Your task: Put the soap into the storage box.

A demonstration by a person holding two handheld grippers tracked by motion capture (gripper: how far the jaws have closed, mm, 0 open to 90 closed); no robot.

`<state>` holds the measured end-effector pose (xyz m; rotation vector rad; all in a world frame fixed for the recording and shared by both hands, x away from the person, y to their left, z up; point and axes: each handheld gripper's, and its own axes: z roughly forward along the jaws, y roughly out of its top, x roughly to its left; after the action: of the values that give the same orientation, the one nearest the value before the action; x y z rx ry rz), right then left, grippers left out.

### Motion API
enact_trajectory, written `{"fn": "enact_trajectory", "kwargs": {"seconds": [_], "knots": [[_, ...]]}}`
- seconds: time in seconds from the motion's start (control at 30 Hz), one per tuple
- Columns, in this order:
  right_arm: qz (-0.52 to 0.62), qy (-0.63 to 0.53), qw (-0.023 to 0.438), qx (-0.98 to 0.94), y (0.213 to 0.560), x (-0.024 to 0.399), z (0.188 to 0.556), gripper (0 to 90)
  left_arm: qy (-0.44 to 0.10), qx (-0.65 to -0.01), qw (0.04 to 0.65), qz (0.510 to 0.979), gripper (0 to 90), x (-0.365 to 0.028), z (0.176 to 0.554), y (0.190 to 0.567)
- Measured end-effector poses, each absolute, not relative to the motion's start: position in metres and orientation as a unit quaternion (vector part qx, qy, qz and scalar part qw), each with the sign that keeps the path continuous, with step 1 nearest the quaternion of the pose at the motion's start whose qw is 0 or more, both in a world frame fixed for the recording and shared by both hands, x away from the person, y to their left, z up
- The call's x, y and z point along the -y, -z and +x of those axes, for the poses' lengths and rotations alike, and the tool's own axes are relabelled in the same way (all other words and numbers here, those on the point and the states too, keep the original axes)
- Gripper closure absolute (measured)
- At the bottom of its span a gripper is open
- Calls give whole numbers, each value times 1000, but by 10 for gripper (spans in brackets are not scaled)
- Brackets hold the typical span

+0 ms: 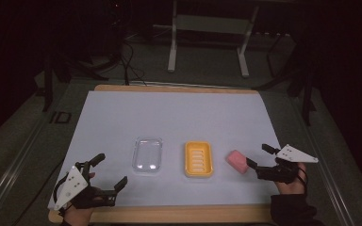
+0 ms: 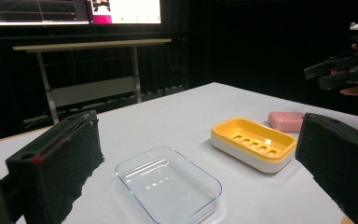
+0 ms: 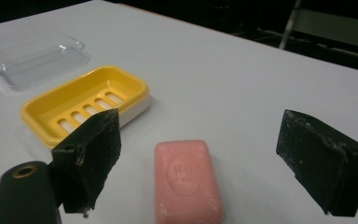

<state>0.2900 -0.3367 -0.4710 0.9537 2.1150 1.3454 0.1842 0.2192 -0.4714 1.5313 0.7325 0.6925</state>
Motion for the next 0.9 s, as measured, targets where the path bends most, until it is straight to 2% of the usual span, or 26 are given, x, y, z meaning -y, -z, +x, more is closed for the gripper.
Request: {"fn": "enact_trajectory", "kwargs": {"seconds": [0.53, 0.73, 0.77, 0.9], "knots": [[313, -471, 225, -794, 472, 331, 294, 132, -300, -318, 605, 666, 7, -219, 187, 472], [316, -462, 240, -793, 471, 330, 297, 131, -303, -318, 604, 665, 7, -218, 185, 472], [322, -456, 258, -789, 470, 330, 299, 130, -304, -319, 603, 665, 7, -219, 185, 472], [323, -448, 284, -783, 466, 332, 300, 130, -304, -320, 603, 665, 7, -219, 185, 472]]}}
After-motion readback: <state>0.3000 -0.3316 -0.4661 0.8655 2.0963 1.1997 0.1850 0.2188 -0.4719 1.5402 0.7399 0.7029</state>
